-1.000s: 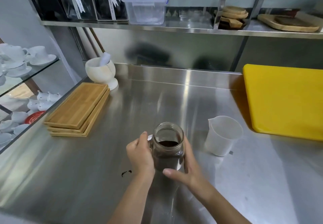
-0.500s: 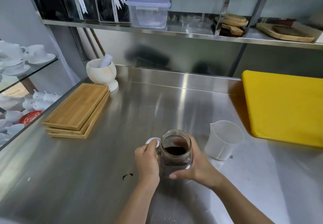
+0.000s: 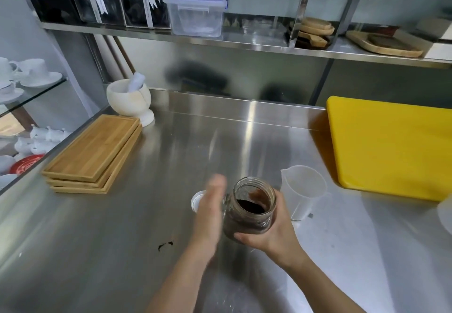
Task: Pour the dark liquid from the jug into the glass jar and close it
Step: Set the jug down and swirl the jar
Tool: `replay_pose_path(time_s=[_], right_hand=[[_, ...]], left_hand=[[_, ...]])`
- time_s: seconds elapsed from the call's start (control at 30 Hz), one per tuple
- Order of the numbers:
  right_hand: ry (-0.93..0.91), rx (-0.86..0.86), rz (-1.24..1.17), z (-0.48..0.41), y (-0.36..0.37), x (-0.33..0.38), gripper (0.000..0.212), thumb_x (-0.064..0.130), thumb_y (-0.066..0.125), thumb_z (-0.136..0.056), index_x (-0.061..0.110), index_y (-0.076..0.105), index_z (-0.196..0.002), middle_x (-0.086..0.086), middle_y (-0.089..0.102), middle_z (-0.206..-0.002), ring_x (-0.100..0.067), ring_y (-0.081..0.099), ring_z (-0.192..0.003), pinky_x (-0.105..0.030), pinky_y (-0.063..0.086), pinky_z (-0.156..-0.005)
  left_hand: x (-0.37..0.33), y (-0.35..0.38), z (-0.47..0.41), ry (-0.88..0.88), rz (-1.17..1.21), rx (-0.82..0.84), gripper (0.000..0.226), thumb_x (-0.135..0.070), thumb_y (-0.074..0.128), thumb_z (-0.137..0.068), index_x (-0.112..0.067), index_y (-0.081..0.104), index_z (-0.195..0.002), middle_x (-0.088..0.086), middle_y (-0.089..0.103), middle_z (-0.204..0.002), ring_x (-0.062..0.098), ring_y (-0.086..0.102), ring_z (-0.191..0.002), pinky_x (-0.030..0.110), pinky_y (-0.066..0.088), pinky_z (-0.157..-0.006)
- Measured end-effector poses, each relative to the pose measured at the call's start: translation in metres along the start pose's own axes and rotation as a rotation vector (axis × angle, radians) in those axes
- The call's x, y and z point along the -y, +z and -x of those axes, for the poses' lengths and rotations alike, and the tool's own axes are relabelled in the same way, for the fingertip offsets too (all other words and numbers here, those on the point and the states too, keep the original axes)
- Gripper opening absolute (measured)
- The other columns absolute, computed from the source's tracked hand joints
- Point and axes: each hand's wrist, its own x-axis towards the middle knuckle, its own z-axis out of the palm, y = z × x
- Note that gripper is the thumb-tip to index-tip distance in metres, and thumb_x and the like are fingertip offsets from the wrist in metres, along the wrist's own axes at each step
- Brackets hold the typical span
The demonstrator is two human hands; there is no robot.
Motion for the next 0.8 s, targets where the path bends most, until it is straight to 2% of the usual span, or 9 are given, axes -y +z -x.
replay_pose_path(time_s=[0.07, 0.13, 0.2, 0.23, 0.33, 0.4, 0.6, 0.67, 0.8], right_hand=[[-0.008, -0.019, 0.000, 0.002, -0.005, 0.000, 0.085, -0.001, 0.082, -0.043, 0.016, 0.040, -0.115, -0.001, 0.057, -0.112, -0.001, 0.059, -0.101, -0.010, 0.045, -0.081], [-0.008, -0.066, -0.005, 0.003, -0.011, 0.000, 0.085, 0.003, 0.083, -0.041, 0.020, 0.041, -0.114, 0.002, 0.057, -0.112, 0.001, 0.059, -0.100, -0.010, 0.045, -0.080], [-0.008, -0.139, -0.017, 0.003, -0.013, 0.001, 0.082, 0.006, 0.083, -0.041, 0.023, 0.042, -0.109, 0.006, 0.057, -0.109, 0.006, 0.058, -0.097, -0.007, 0.045, -0.077], [-0.016, -0.162, -0.020, 0.002, -0.013, 0.002, 0.080, 0.005, 0.083, -0.041, 0.023, 0.042, -0.107, 0.006, 0.057, -0.108, 0.007, 0.059, -0.095, -0.006, 0.045, -0.076], [-0.047, -0.142, -0.014, 0.000, -0.008, -0.001, 0.081, 0.000, 0.082, -0.041, 0.021, 0.042, -0.108, 0.005, 0.059, -0.105, 0.002, 0.061, -0.095, -0.009, 0.046, -0.077], [-0.048, -0.120, -0.027, 0.002, -0.007, -0.005, 0.082, -0.004, 0.082, -0.041, 0.017, 0.043, -0.110, 0.003, 0.060, -0.104, 0.000, 0.062, -0.095, -0.011, 0.047, -0.077], [0.006, -0.006, 0.003, 0.000, -0.020, -0.023, 0.089, -0.006, 0.086, -0.044, 0.013, 0.039, -0.117, -0.003, 0.057, -0.113, -0.005, 0.059, -0.103, -0.015, 0.046, -0.084], [0.027, 0.037, 0.029, -0.003, -0.021, -0.028, 0.090, -0.009, 0.086, -0.046, 0.014, 0.039, -0.118, -0.004, 0.057, -0.115, -0.008, 0.059, -0.105, -0.017, 0.046, -0.086], [0.075, 0.115, 0.049, -0.011, -0.025, -0.037, 0.086, -0.008, 0.084, -0.047, 0.015, 0.039, -0.117, -0.002, 0.058, -0.114, -0.007, 0.059, -0.105, -0.016, 0.045, -0.085]], left_hand=[[0.008, 0.007, 0.006, -0.057, -0.131, 0.196, 0.029, -0.037, 0.049, -0.089, -0.017, 0.068, -0.098, -0.003, 0.070, -0.099, 0.010, 0.061, -0.095, 0.023, 0.044, -0.087], [0.010, 0.004, -0.003, -0.005, -0.089, 0.031, 0.029, -0.032, 0.049, -0.090, -0.017, 0.061, -0.111, -0.008, 0.063, -0.109, 0.010, 0.055, -0.107, 0.026, 0.037, -0.096], [0.009, 0.001, -0.007, 0.059, 0.027, -0.208, 0.021, -0.026, 0.049, -0.090, -0.016, 0.060, -0.106, -0.007, 0.060, -0.102, 0.012, 0.054, -0.104, 0.026, 0.036, -0.093], [0.008, 0.005, -0.005, 0.075, 0.067, -0.222, 0.017, -0.024, 0.049, -0.090, -0.016, 0.060, -0.101, -0.004, 0.060, -0.099, 0.013, 0.055, -0.102, 0.026, 0.038, -0.092], [0.019, 0.029, 0.013, 0.083, 0.022, -0.037, 0.017, -0.024, 0.049, -0.090, -0.016, 0.056, -0.077, -0.003, 0.056, -0.079, 0.013, 0.052, -0.080, 0.027, 0.042, -0.079], [0.023, 0.033, 0.017, 0.111, -0.027, -0.024, 0.027, -0.026, 0.050, -0.090, -0.010, 0.047, -0.068, 0.002, 0.047, -0.069, 0.014, 0.046, -0.070, 0.028, 0.039, -0.071], [0.031, 0.018, -0.004, 0.149, -0.184, 0.065, 0.047, -0.030, 0.056, -0.086, 0.013, 0.047, -0.069, 0.010, 0.043, -0.067, 0.020, 0.037, -0.064, 0.033, 0.033, -0.063], [0.039, 0.015, -0.007, 0.101, -0.201, 0.051, 0.052, -0.041, 0.056, -0.080, 0.010, 0.052, -0.070, 0.009, 0.048, -0.069, 0.020, 0.042, -0.067, 0.035, 0.036, -0.066], [0.056, 0.011, -0.019, 0.022, -0.246, 0.014, 0.041, -0.056, 0.051, -0.069, -0.016, 0.059, -0.072, 0.005, 0.049, -0.073, 0.018, 0.045, -0.070, 0.035, 0.038, -0.070]])
